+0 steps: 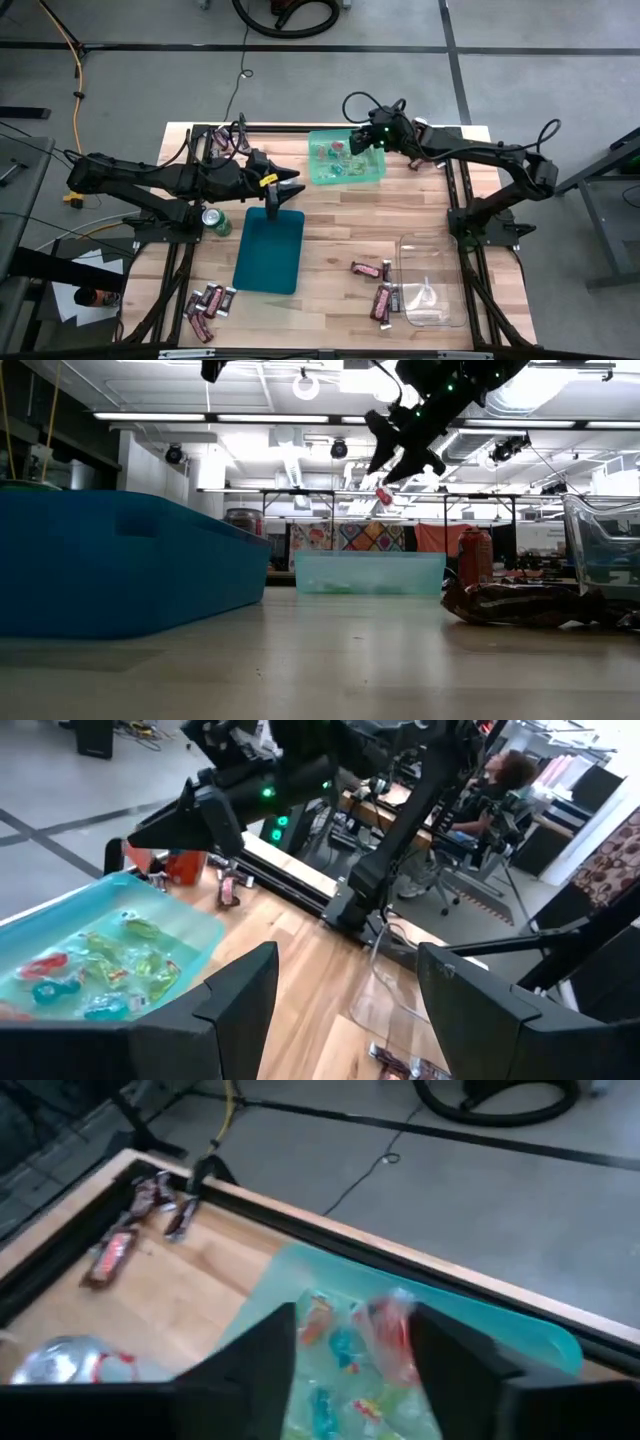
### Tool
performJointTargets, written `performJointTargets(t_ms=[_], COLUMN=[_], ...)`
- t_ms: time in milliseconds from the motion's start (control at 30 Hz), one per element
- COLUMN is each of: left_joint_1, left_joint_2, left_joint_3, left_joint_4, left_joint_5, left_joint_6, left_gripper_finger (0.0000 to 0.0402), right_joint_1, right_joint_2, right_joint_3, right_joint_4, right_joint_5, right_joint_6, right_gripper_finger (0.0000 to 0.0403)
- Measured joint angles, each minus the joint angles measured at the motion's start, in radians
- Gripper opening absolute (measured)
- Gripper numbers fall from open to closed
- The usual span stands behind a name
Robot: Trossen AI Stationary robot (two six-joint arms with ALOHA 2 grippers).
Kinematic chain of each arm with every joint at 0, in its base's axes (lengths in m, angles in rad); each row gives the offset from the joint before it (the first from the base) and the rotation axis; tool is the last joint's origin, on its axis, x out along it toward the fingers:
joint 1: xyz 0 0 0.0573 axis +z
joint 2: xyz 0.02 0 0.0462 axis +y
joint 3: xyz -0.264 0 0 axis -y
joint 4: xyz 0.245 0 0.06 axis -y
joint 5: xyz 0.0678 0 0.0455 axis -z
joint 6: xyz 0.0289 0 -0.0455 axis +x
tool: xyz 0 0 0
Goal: Organize candy in baskets
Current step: Put the transparent gummy into the green bin, then put the brown chocolate into the blue bin
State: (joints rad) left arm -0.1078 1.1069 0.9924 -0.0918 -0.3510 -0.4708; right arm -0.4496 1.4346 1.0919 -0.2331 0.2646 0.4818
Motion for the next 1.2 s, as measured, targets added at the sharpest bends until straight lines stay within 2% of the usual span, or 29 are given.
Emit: performJointTargets(t_ms=[100, 167, 267, 367, 500, 600, 800, 933, 1033, 1200], left_joint_1=[0.0, 0.0, 0.0, 0.0, 0.0, 0.0, 0.0, 0.001, 0.003, 0.003], left_joint_2=[0.0, 0.0, 0.0, 0.0, 0.0, 0.0, 0.0, 0.0, 0.0, 0.0], left_joint_3=[0.0, 0.0, 0.0, 0.0, 0.0, 0.0, 0.0, 0.0, 0.0, 0.0], left_joint_4=[0.0, 0.0, 0.0, -0.001, -0.021, -0.038, -0.042, -0.043, -0.037, -0.038], left_joint_5=[-0.001, -0.002, -0.003, -0.005, -0.005, -0.005, -0.005, -0.004, -0.004, -0.004], left_joint_6=[0.01, 0.012, 0.013, 0.013, 0.028, 0.03, 0.03, 0.029, 0.03, 0.028], left_gripper_finger=[0.0225, 0.0225, 0.0225, 0.0225, 0.0225, 0.0225, 0.0225, 0.0225, 0.0225, 0.0225], right_joint_1=[0.006, 0.007, 0.007, 0.029, 0.158, 0.311, 0.627, 0.791, 0.853, 0.872], right_joint_2=[-0.001, -0.001, -0.001, -0.009, -0.043, -0.064, -0.048, 0.018, 0.09, 0.219], right_joint_3=[0.033, 0.045, 0.058, 0.058, 0.029, -0.008, -0.077, -0.093, -0.081, -0.061], right_joint_4=[-0.024, -0.043, -0.095, -0.191, -0.358, -0.443, -0.386, -0.335, -0.313, -0.273], right_joint_5=[-0.035, -0.08, -0.159, -0.287, -0.418, -0.422, -0.429, -0.314, -0.236, -0.206], right_joint_6=[-0.034, -0.045, -0.042, -0.042, -0.056, -0.042, 0.105, 0.102, 0.034, 0.0], right_gripper_finger=[0.0239, 0.025, 0.0255, 0.0255, 0.0255, 0.0255, 0.0255, 0.0255, 0.0255, 0.0255])
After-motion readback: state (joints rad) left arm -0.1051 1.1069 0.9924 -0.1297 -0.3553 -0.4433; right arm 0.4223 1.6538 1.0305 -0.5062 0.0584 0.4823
